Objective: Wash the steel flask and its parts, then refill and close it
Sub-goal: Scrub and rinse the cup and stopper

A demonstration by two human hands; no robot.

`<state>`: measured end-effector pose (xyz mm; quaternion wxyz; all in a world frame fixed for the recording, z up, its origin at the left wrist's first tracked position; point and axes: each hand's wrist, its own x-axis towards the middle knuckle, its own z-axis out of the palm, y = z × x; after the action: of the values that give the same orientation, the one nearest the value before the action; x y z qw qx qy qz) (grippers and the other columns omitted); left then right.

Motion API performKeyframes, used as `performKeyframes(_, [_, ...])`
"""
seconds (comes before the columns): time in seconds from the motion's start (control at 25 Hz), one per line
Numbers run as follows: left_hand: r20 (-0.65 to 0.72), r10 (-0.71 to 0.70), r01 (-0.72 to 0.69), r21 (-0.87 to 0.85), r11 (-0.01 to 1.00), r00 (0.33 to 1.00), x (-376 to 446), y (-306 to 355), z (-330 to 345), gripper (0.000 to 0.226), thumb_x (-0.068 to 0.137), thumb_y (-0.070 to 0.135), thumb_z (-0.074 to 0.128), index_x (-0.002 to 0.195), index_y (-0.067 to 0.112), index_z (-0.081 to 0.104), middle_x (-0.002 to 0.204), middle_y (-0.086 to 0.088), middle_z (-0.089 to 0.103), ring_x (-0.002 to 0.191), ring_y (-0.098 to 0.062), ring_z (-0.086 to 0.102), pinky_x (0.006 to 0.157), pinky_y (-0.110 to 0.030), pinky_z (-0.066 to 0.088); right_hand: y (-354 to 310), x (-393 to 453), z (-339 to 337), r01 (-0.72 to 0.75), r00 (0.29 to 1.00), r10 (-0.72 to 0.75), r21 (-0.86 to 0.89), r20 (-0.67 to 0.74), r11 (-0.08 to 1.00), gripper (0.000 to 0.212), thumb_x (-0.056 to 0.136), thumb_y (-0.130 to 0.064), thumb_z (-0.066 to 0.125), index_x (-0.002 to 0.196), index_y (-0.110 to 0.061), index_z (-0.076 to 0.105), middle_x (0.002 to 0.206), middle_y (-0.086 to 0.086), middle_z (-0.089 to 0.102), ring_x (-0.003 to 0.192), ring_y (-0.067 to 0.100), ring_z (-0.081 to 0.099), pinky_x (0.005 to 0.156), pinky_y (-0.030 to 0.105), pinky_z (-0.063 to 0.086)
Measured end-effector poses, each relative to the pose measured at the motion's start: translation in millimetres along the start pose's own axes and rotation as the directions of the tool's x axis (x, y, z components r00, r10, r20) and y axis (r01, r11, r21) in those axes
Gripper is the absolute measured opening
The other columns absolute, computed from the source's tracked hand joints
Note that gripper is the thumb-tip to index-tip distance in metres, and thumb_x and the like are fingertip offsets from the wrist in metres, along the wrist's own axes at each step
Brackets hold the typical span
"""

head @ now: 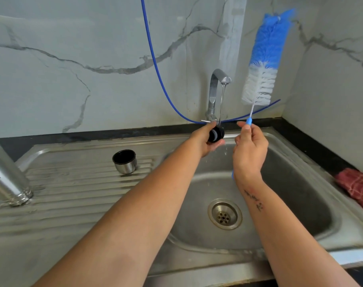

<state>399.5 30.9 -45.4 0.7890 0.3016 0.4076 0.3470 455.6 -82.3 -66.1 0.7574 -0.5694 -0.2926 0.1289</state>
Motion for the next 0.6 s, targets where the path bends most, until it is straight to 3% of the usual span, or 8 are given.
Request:
performKeyframes(0.24, [0.023,-0.008,0.01,-0.09,0.996,1.0,-10,-1,18,0.05,0.095,0.024,0.072,0.137,0.006,0.053,0.146,-0.022,0.049,0.132,-0.041,0.053,0.051,-0.04,0.062,-1,-1,0,0.019,1.0,-0.019,-0.007,0.019,1.0,0.037,0.096,-0.048,0.042,0.111,-0.03,0.07,0.083,-0.005,0.062,0.075,0.013,0.054,0.073,0.039,0.046])
performKeyframes(0.32, [0.047,0.001,0.002,-0.059,0.998,0.999,-16,2,15,0.041,0.093,0.02,0.075,0.127,0.005,0.059,0.14,-0.021,0.053,0.131,-0.038,0.054,0.067,-0.042,0.063,-1,-2,1,0.018,0.999,-0.018,-0.015,0.026,1.0,0.037,0.096,-0.048,0.042,0.112,-0.029,0.07,0.079,-0.008,0.06,0.072,0.011,0.052,0.073,0.039,0.044])
performKeyframes(0.44, [0.056,0.041,-0.042,0.016,0.999,0.998,-29,5,3,0.017,0.091,0.01,0.076,0.101,0.004,0.064,0.11,-0.015,0.059,0.118,-0.031,0.058,0.095,-0.045,0.059,-1,-5,3,0.018,0.999,-0.017,-0.009,0.051,1.0,0.036,0.098,-0.046,0.043,0.11,-0.026,0.07,0.072,-0.012,0.055,0.066,0.008,0.048,0.071,0.04,0.041])
performKeyframes(0.52, [0.044,0.073,-0.076,0.066,0.995,0.996,-37,5,-8,0.014,0.09,0.011,0.076,0.096,0.006,0.065,0.1,-0.012,0.061,0.109,-0.028,0.06,0.099,-0.041,0.057,-4,-10,3,0.029,0.996,-0.03,0.01,0.079,1.0,0.034,0.101,-0.046,0.045,0.104,-0.024,0.071,0.063,-0.012,0.049,0.059,0.01,0.042,0.066,0.039,0.037])
performKeyframes(0.6, [0.054,0.094,-0.097,0.056,0.994,0.994,-50,6,-25,0.017,0.09,0.016,0.077,0.097,0.008,0.065,0.102,-0.014,0.064,0.103,-0.028,0.064,0.091,-0.037,0.06,-8,-16,5,0.061,0.99,-0.061,0.005,0.125,0.998,0.035,0.105,-0.046,0.044,0.097,-0.023,0.069,0.059,-0.009,0.044,0.056,0.012,0.038,0.06,0.037,0.034])
